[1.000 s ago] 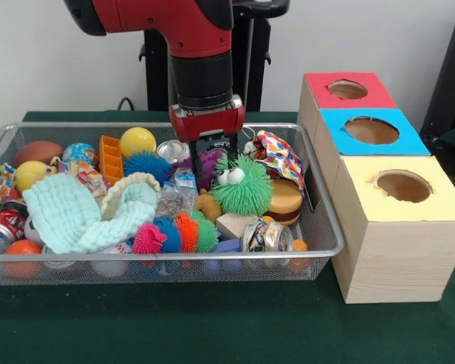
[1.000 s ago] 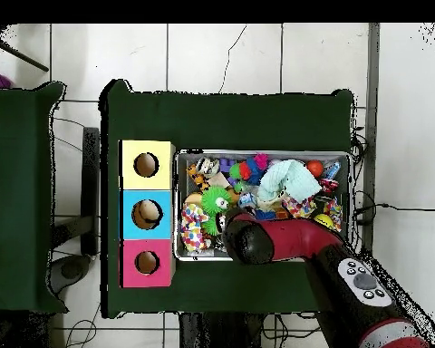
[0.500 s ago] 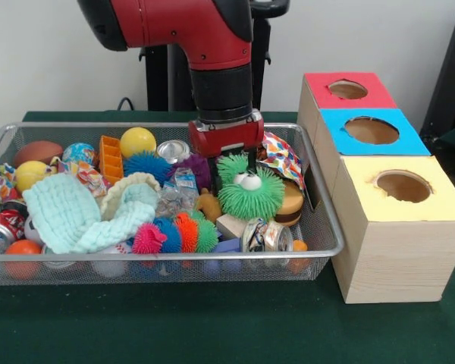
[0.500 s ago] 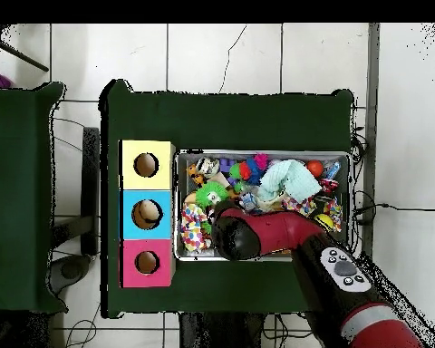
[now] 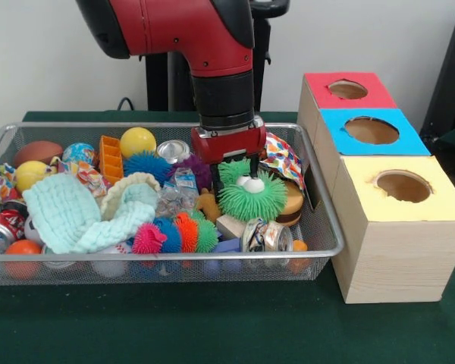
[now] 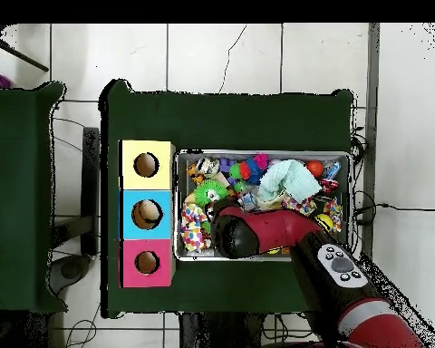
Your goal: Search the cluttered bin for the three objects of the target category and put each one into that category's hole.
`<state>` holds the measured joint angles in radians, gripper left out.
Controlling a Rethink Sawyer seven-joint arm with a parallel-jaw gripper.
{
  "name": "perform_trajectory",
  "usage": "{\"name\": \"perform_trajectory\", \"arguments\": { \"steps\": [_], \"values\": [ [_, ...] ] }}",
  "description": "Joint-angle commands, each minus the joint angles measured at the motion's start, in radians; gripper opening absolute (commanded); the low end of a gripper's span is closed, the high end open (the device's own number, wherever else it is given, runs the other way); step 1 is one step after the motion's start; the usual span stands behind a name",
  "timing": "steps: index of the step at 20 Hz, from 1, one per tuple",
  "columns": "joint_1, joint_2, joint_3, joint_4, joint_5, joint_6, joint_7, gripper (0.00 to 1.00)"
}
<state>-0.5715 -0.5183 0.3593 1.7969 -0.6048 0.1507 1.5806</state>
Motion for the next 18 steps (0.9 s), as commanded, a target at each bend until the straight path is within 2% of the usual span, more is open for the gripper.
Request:
{"name": "perform_trajectory", "arguments": {
  "steps": [1, 6, 13, 14, 18],
  "values": [
    [0.049, 0.058, 0.032, -0.081, 0.041, -0.043, 0.14, 1.0],
    [0.132, -0.004, -0.053, -0.026, 0.084, -0.074, 0.221, 1.0],
    [0.245, 0.017, -0.135, 0.023, 0.192, -0.184, 0.303, 1.0],
    [0.274, 0.017, -0.166, 0.029, 0.227, -0.222, 0.292, 0.0],
    [0.334, 0.011, -0.236, 0.041, 0.274, -0.28, 0.311, 0.0]
  ]
}}
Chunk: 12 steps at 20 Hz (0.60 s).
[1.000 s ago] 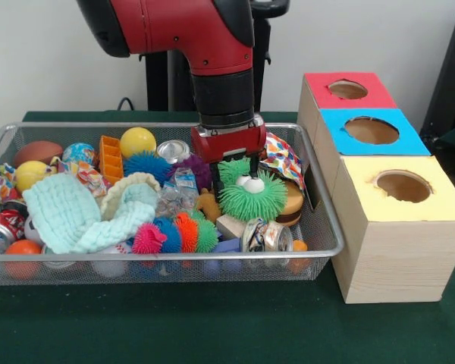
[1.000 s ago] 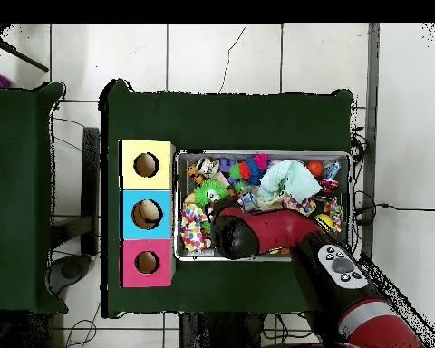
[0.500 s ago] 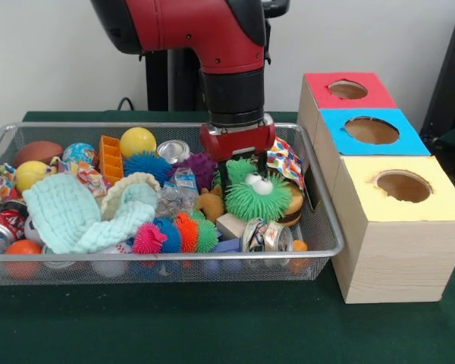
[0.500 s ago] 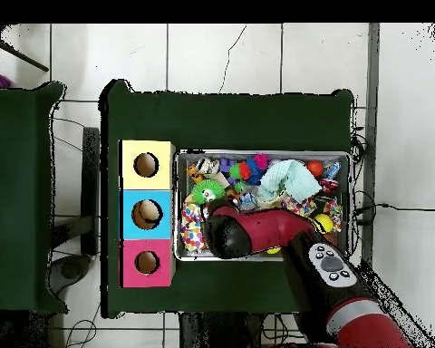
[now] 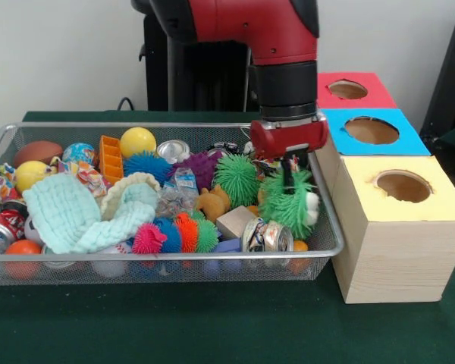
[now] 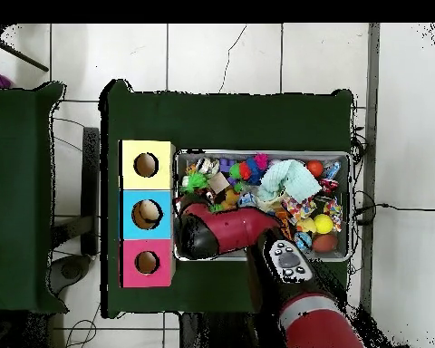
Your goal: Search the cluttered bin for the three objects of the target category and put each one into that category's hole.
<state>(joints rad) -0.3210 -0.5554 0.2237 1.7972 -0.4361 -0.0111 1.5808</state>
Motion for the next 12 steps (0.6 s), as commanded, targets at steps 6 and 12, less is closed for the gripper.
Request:
{"name": "perform_trajectory", "arguments": {
  "steps": [6, 12],
  "values": [
    [0.082, 0.075, -0.102, 0.06, 0.164, -0.156, 0.276, 0.0],
    [0.067, 0.061, -0.095, 0.077, 0.175, -0.148, 0.235, 0.0]
  ]
}}
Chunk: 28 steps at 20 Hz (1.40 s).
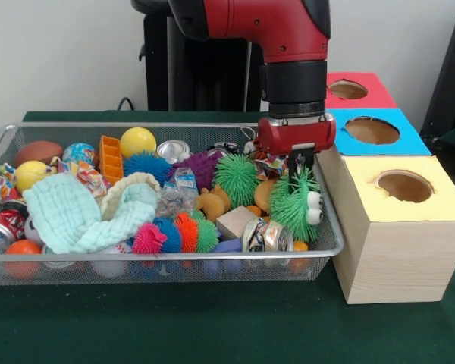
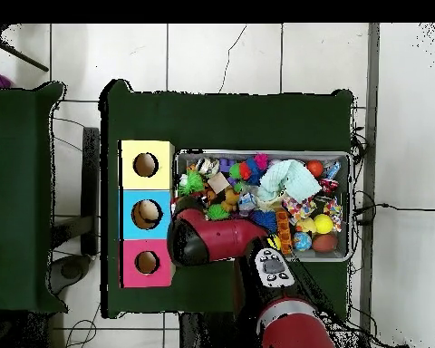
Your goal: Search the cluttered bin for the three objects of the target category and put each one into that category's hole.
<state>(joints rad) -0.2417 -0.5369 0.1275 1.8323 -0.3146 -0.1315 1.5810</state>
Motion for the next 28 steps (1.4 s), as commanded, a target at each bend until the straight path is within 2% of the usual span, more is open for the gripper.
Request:
{"name": "perform_trajectory", "arguments": {
  "steps": [1, 3, 8, 14, 16, 19, 25, 28],
  "values": [
    [-0.018, 0.032, 0.004, 0.049, 0.048, -0.025, 0.227, 0.0],
    [-0.05, -0.017, 0.025, 0.076, 0.03, 0.018, 0.202, 0.0],
    [-0.214, -0.223, 0.156, 0.157, 0.007, 0.27, 0.059, 0.0],
    [-0.33, -0.318, 0.251, 0.179, 0.005, 0.425, -0.054, 0.0],
    [-0.364, -0.339, 0.281, 0.189, -0.009, 0.446, -0.077, 0.0],
    [-0.403, -0.315, 0.308, 0.177, -0.037, 0.464, -0.094, 0.0],
    [-0.503, -0.167, 0.372, 0.106, -0.118, 0.45, -0.152, 0.0],
    [-0.519, -0.103, 0.379, 0.084, -0.168, 0.417, -0.139, 0.0]
  ]
}}
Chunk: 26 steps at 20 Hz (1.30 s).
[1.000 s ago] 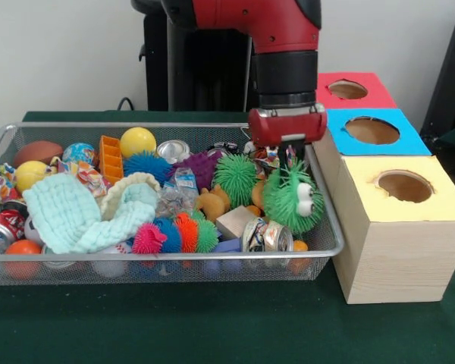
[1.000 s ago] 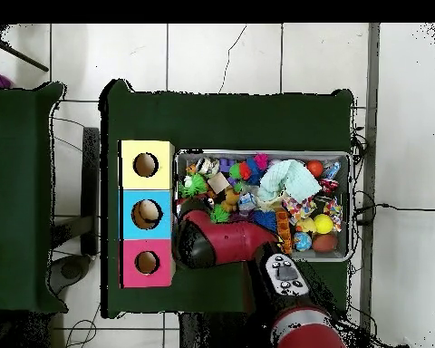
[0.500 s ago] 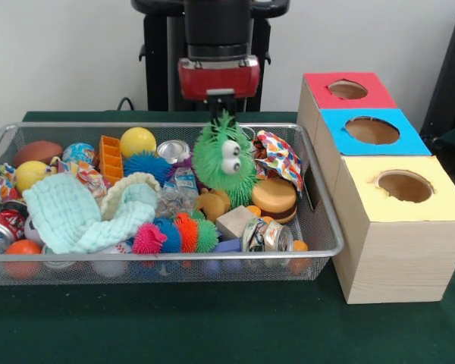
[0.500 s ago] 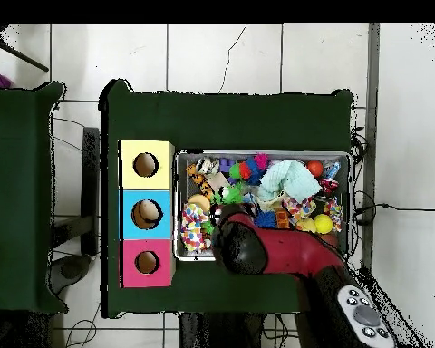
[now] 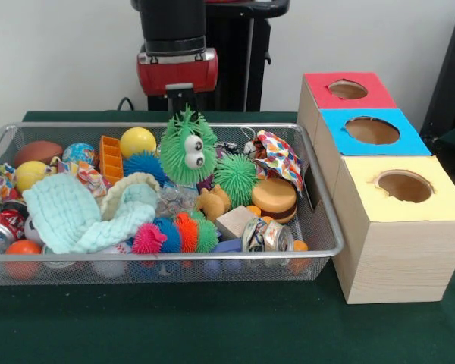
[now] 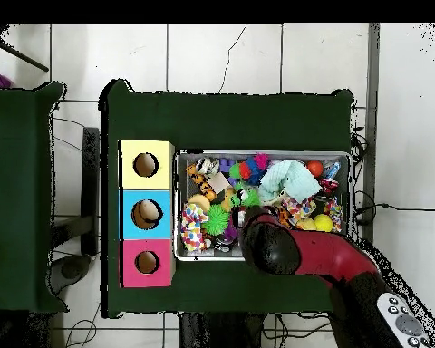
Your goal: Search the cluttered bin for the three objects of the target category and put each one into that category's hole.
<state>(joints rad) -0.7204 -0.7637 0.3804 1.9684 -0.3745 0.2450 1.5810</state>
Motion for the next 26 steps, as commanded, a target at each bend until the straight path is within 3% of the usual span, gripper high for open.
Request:
{"name": "perform_trajectory", "arguments": {
  "steps": [1, 4, 11, 14, 26],
  "values": [
    [-0.044, 0.143, 0.126, -0.055, -0.125, 0.017, -0.125, 0.0],
    [-0.048, 0.155, 0.12, -0.05, -0.164, -0.023, -0.084, 0.0],
    [-0.169, 0.085, 0.234, -0.098, -0.151, 0.219, -0.238, 0.0],
    [-0.191, 0.08, 0.262, -0.118, -0.154, 0.28, -0.267, 0.0],
    [-0.237, 0.109, 0.295, -0.089, -0.228, 0.271, -0.203, 0.0]
  ]
}}
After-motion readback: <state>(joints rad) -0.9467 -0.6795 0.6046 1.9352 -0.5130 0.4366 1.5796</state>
